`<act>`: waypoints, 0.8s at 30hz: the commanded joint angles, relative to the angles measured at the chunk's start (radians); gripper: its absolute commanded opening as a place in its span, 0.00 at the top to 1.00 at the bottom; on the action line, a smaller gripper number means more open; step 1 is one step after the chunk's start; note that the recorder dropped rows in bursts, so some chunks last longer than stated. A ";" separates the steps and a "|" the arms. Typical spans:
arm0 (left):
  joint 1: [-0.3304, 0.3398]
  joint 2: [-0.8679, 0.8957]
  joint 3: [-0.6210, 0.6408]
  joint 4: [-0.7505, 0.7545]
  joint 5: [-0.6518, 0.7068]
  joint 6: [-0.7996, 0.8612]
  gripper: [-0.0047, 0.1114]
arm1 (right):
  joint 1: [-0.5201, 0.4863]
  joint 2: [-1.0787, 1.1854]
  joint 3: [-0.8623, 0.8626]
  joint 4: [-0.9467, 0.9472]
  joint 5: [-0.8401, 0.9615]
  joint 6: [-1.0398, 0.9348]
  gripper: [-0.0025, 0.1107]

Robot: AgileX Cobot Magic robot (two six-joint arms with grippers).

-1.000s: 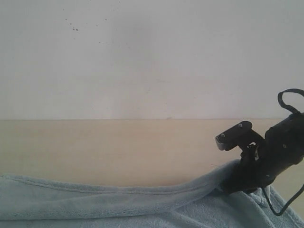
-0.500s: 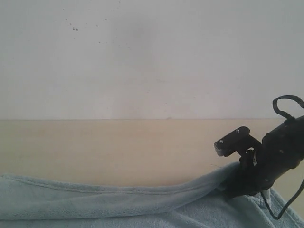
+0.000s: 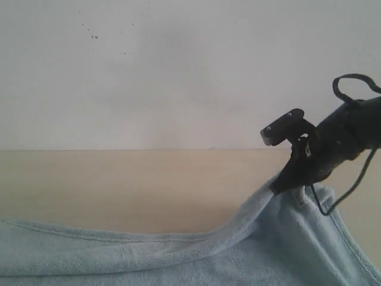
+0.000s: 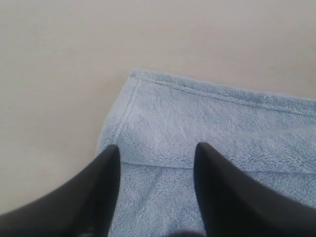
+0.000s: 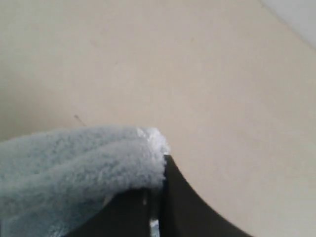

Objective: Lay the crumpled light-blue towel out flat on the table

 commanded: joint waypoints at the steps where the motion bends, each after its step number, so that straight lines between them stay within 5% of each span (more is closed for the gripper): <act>1: 0.002 -0.010 0.002 -0.007 -0.017 0.000 0.57 | -0.020 0.063 -0.170 -0.023 0.208 0.041 0.87; 6: 0.002 -0.010 0.002 -0.017 -0.017 0.000 0.57 | -0.031 0.127 -0.284 -0.018 0.333 -0.004 0.44; 14: 0.002 -0.010 0.002 -0.018 -0.021 0.000 0.57 | -0.031 0.125 -0.282 0.002 0.275 0.016 0.70; 24: 0.002 0.045 0.002 -0.008 -0.031 0.028 0.57 | -0.029 0.114 -0.255 0.361 0.384 -0.162 0.70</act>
